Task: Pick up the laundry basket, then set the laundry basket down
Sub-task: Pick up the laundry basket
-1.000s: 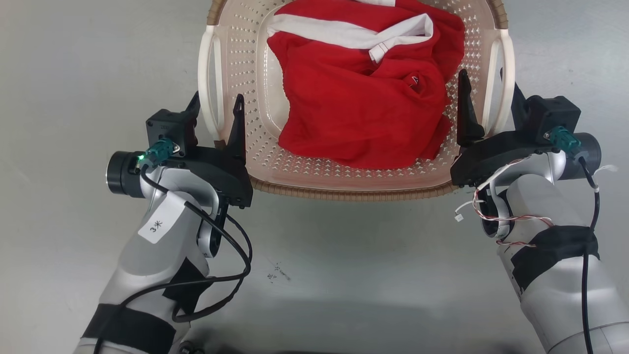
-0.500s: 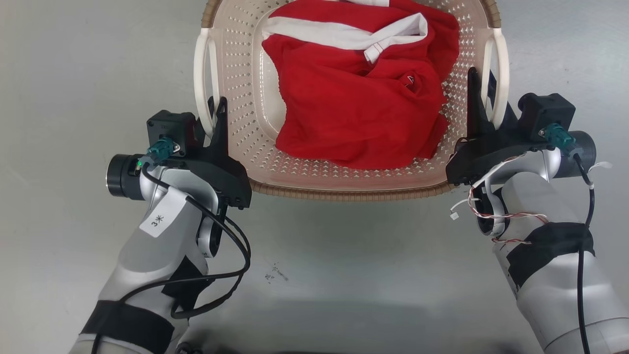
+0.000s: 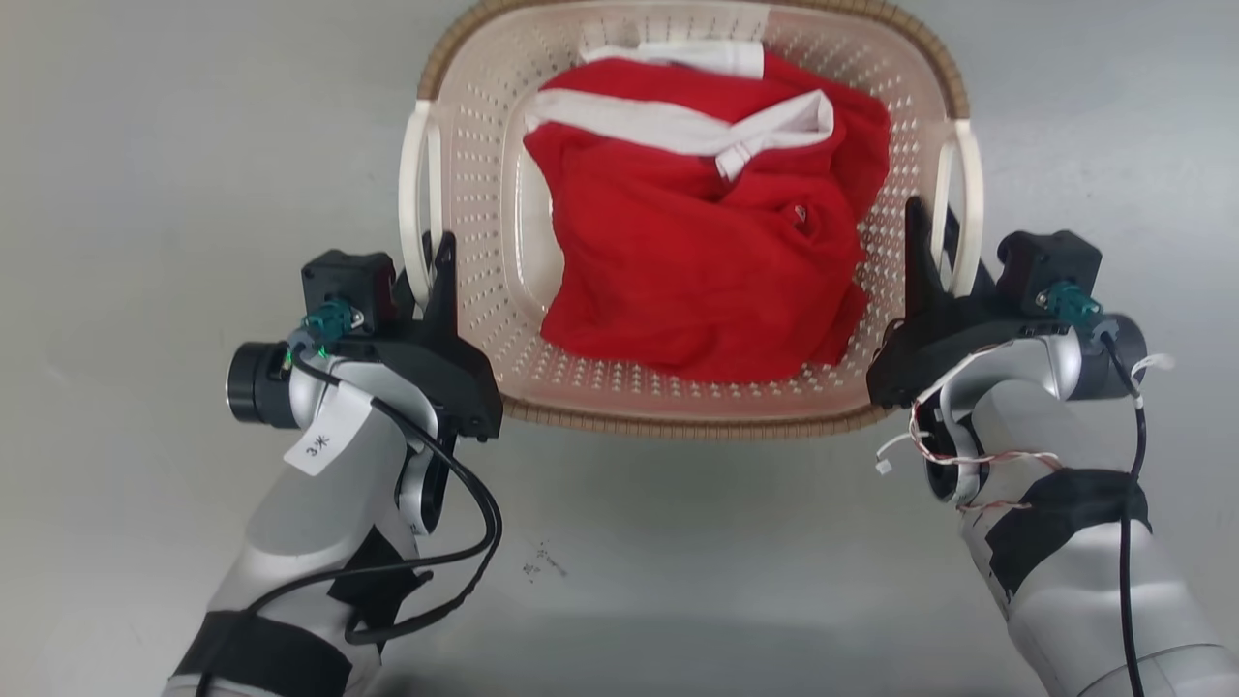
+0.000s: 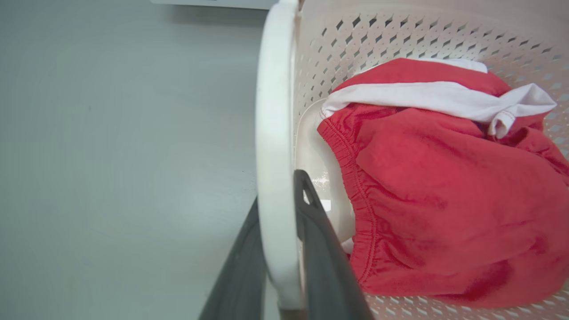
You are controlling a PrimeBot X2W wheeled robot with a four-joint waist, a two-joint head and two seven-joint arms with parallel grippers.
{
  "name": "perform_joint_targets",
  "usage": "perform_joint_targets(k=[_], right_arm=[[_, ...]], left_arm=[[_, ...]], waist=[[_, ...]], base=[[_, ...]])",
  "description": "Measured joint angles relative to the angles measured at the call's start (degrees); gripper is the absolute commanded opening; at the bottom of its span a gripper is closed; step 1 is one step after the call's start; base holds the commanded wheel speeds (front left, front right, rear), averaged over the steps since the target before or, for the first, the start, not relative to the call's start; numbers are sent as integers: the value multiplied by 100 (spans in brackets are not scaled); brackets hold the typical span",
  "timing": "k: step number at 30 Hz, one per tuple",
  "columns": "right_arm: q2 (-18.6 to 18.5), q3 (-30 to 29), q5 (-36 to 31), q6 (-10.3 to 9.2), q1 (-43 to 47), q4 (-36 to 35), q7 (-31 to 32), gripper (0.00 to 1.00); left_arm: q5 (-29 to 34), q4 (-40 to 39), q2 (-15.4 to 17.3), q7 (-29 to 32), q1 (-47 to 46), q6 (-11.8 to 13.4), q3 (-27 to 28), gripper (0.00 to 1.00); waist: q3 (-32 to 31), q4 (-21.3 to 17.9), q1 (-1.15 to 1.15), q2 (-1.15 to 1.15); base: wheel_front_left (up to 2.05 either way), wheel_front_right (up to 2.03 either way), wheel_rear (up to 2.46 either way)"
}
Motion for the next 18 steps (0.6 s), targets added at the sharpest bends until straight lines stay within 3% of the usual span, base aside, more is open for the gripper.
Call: perform_joint_targets(k=[18], right_arm=[[60, 750, 970, -53, 571, 465, 1, 0]], left_arm=[[-219, 493, -54, 1, 637, -2, -157, 0]], waist=[[-1330, -69, -1, -1]], base=[[0, 0, 0]])
